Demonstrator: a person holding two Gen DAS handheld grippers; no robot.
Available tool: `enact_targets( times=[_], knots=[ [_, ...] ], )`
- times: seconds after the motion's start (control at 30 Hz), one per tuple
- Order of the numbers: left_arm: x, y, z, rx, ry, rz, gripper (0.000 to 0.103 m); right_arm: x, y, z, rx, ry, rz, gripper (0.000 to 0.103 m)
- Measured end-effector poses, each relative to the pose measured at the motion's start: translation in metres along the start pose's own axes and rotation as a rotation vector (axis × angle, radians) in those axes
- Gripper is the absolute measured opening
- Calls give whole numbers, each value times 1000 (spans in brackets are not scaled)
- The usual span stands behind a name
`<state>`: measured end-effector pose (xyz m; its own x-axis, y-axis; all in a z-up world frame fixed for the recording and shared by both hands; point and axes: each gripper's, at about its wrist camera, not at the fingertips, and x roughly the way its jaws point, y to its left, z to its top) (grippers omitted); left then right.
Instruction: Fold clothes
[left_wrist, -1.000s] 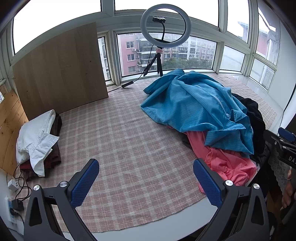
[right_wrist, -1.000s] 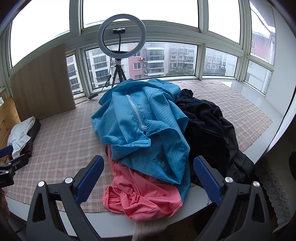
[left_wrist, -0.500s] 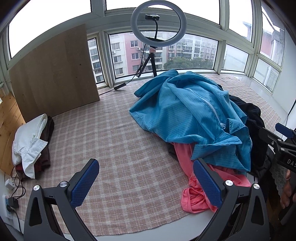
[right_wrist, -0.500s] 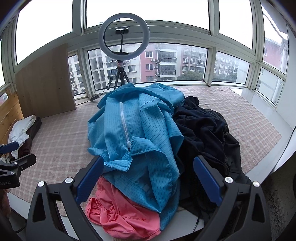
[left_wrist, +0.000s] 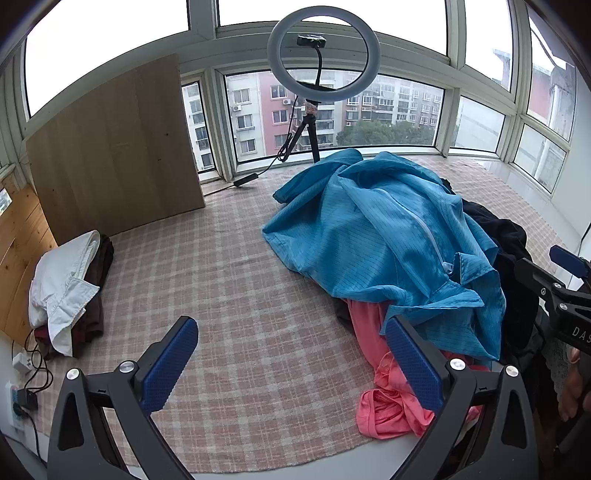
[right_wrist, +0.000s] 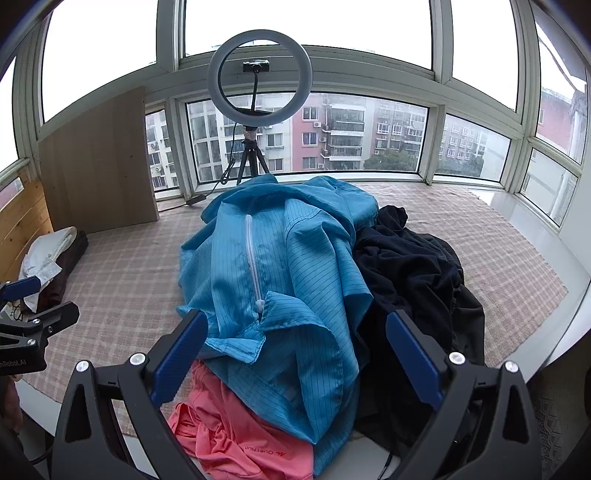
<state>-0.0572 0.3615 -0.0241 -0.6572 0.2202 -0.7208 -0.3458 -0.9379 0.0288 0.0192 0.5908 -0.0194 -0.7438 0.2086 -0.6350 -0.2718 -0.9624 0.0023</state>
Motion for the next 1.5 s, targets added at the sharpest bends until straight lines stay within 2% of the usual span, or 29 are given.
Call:
enact_targets(
  times=[0.27, 0.57, 0.7, 0.8, 0.87, 1.0, 1.13, 1.17, 1.2, 1.23, 1.3, 1.43, 1.5],
  knots=[
    [-13, 29, -6, -23, -11, 37, 102, -4, 28, 6, -5, -7, 32, 98],
    [-29, 76, -18, -26, -8, 54, 102, -12, 85, 6, -23, -11, 68, 98],
    [-28, 84, -21, -7, -1, 36, 102, -15, 102, 2, -29, -12, 70, 98],
    [-18, 79, -21, 36, 7, -14, 102, -15, 107, 1, -42, -15, 81, 98],
    [-11, 69, -20, 84, 6, -59, 102, -14, 97, 0, -76, -21, 92, 98],
    [9, 34, -14, 215, -13, -148, 102, -10, 37, 1, -104, -10, -9, 96],
    [44, -16, -6, 320, 16, -258, 102, -11, -39, 7, -26, 19, -42, 80],
    [54, -31, -6, 347, 27, -284, 102, -8, -53, 7, -3, 41, -14, 72],
    [65, -46, -6, 378, 40, -305, 102, -4, -63, 6, 12, 62, 23, 71],
    [74, -61, -6, 409, 51, -319, 102, 0, -69, 5, 8, 78, 61, 71],
    [92, -87, -7, 464, 64, -326, 102, 11, -70, 0, -35, 96, 85, 71],
    [115, -120, -4, 513, 66, -303, 100, 41, -50, -14, -215, 151, 114, 71],
    [122, -129, -3, 532, 77, -294, 80, 59, -44, -19, -265, 172, 150, 67]
  ],
)
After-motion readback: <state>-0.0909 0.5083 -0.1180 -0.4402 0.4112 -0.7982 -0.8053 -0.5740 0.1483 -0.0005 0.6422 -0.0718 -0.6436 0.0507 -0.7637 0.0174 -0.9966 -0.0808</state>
